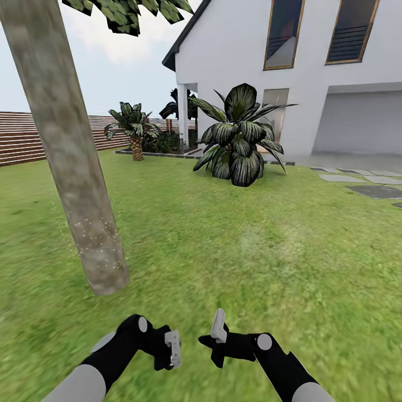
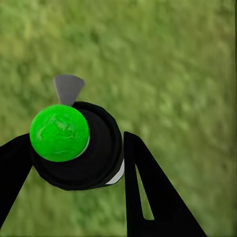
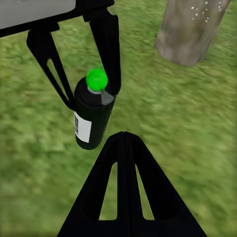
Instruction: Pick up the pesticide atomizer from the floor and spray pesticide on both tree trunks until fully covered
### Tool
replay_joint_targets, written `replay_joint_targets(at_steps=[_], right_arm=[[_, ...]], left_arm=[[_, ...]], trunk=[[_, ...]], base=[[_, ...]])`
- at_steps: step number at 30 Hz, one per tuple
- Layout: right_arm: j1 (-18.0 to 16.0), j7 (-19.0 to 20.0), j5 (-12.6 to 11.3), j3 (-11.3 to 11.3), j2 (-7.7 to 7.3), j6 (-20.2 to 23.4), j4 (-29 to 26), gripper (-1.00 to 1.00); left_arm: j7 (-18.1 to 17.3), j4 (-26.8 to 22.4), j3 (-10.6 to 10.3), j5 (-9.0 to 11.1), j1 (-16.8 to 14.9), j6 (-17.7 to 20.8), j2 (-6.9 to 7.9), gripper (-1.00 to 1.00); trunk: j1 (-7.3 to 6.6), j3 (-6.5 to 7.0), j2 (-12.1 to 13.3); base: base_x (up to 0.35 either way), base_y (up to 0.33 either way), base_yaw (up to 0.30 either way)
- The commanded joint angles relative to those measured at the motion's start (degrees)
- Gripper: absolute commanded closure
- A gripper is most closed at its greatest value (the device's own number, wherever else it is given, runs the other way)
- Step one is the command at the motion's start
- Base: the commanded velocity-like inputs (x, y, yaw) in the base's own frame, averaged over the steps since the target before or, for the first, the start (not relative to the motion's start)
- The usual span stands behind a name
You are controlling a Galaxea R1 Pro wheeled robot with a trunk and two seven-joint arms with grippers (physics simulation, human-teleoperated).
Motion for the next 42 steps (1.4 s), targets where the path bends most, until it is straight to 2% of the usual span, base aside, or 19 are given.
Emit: replay_joint_targets(at_steps=[1, 20, 35, 42], right_arm=[[0.0, 0.0, 0.0, 0.0, 0.0, 0.0, 0.0, 1.0], [-0.1, 0.0, -0.1, 0.0, 0.0, -0.1, -0.1, 1.0], [-0.1, -0.1, -0.1, 0.0, 0.0, 0.0, -0.1, 1.0], [-0.1, -0.1, -0.1, 0.0, 0.0, 0.0, -0.1, 1.0]], left_arm=[[0.0, 0.0, 0.0, 0.0, 0.0, 0.0, -0.19, 1.0], [0.2, -0.3, -0.1, 0.1, 0.0, -0.1, -3.9, 1.0], [0.0, -0.3, -0.1, 0.4, 0.0, -0.5, -5.35, 1.0], [0.0, 0.0, -0.1, 0.4, 0.0, -0.4, -5.48, 1.0]], trunk=[[0.0, 0.0, 0.0], [0.0, 0.0, 0.0], [0.0, 0.0, 0.0], [0.0, 0.0, 0.0]], base=[[0.0, 0.0, 0.0], [0.0, 0.0, 0.0], [0.0, 0.0, 0.0], [0.0, 0.0, 0.0]])
